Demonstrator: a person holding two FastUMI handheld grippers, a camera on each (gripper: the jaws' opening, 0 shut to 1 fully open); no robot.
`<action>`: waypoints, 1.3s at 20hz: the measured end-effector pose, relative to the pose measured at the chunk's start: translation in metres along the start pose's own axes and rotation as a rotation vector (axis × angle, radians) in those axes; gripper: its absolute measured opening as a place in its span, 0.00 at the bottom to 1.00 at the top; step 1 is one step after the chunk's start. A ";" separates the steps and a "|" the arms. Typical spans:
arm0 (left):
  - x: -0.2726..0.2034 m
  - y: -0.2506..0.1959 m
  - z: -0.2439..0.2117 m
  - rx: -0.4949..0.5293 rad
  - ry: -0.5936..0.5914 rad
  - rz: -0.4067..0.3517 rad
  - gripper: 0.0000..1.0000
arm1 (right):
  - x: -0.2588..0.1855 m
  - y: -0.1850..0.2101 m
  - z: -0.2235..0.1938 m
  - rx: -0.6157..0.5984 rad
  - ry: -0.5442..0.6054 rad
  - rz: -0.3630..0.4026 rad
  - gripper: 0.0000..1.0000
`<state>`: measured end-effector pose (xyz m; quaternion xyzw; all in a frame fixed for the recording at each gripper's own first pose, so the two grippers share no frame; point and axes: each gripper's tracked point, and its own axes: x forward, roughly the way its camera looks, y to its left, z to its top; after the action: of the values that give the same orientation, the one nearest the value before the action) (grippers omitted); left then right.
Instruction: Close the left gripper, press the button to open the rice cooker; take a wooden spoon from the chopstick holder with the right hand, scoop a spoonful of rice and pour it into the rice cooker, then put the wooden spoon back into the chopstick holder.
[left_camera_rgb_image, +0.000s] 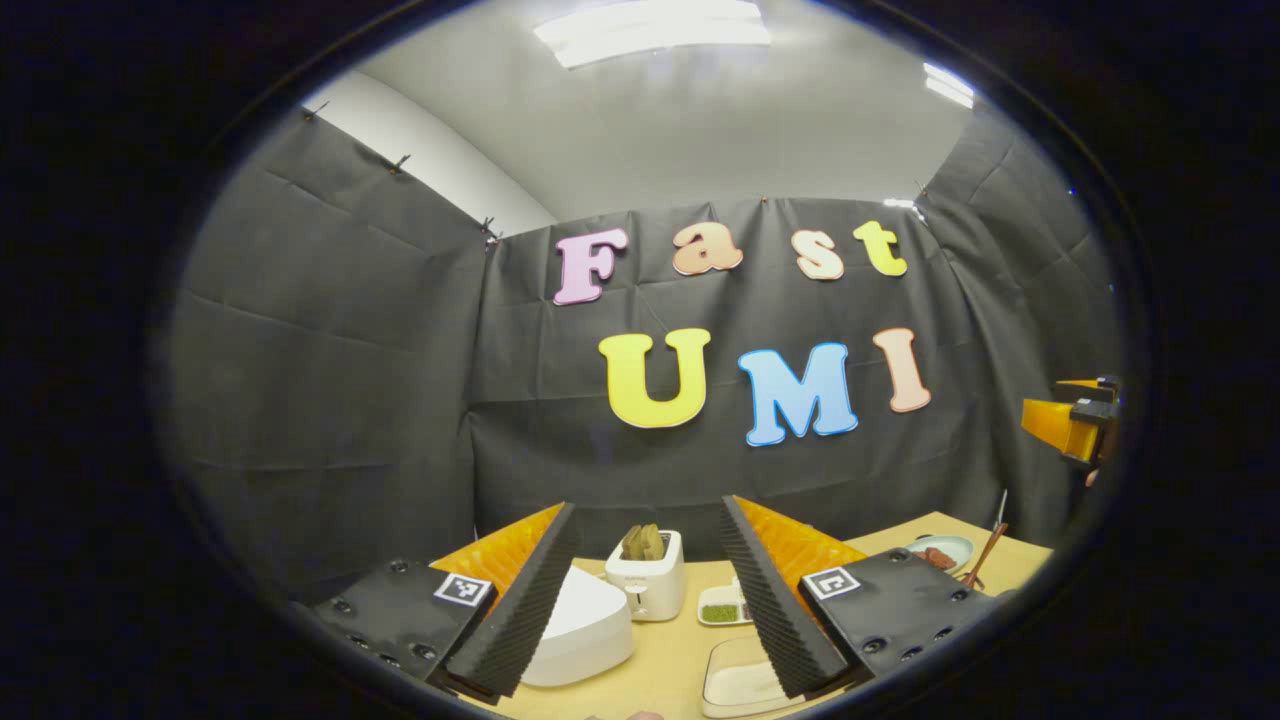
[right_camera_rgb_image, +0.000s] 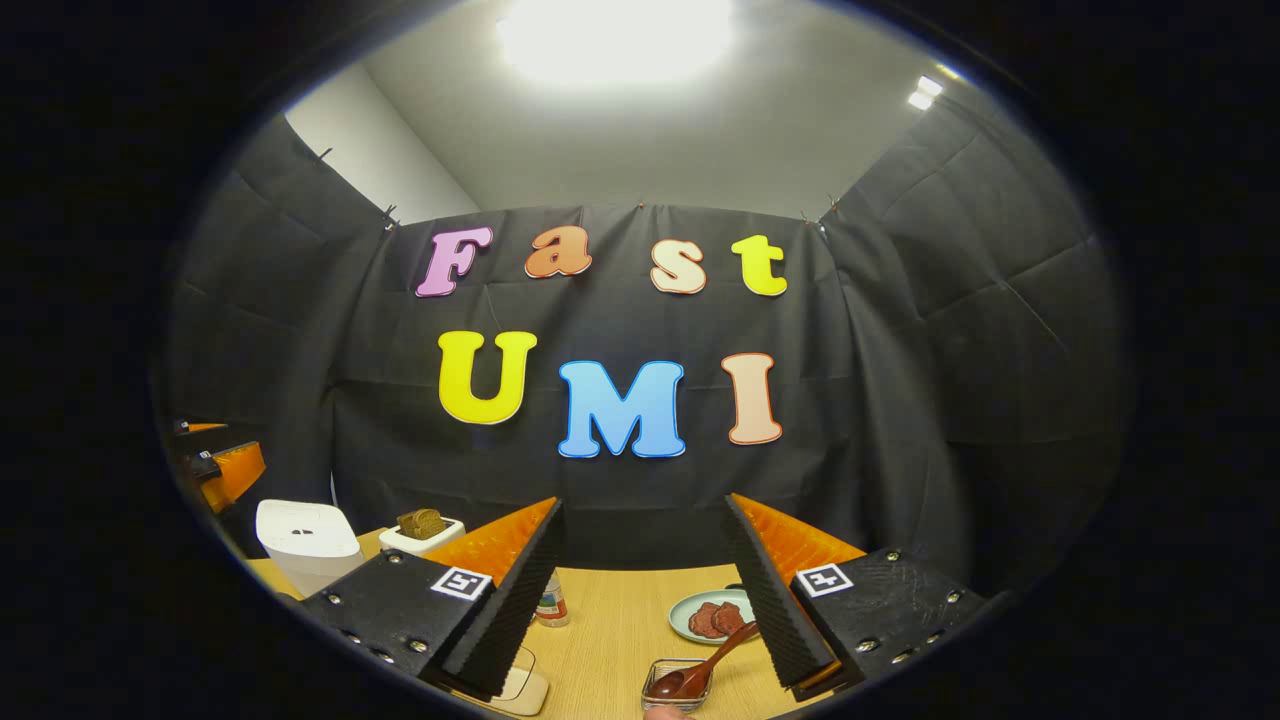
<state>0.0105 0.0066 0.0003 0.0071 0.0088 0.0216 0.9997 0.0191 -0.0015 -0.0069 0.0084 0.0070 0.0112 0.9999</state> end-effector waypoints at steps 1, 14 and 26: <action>0.000 0.001 -0.002 0.000 0.001 0.000 0.98 | 0.001 0.001 -0.001 0.003 0.004 0.003 0.95; 0.005 0.011 0.008 -0.007 -0.036 -0.007 0.88 | 0.006 -0.002 -0.003 0.003 -0.001 -0.007 0.95; 0.004 0.017 -0.001 -0.005 -0.016 -0.048 0.09 | -0.005 0.021 0.007 -0.002 -0.039 0.055 0.95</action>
<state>0.0141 0.0240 -0.0006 0.0048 0.0009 -0.0026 1.0000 0.0138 0.0193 0.0003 0.0077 -0.0127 0.0385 0.9991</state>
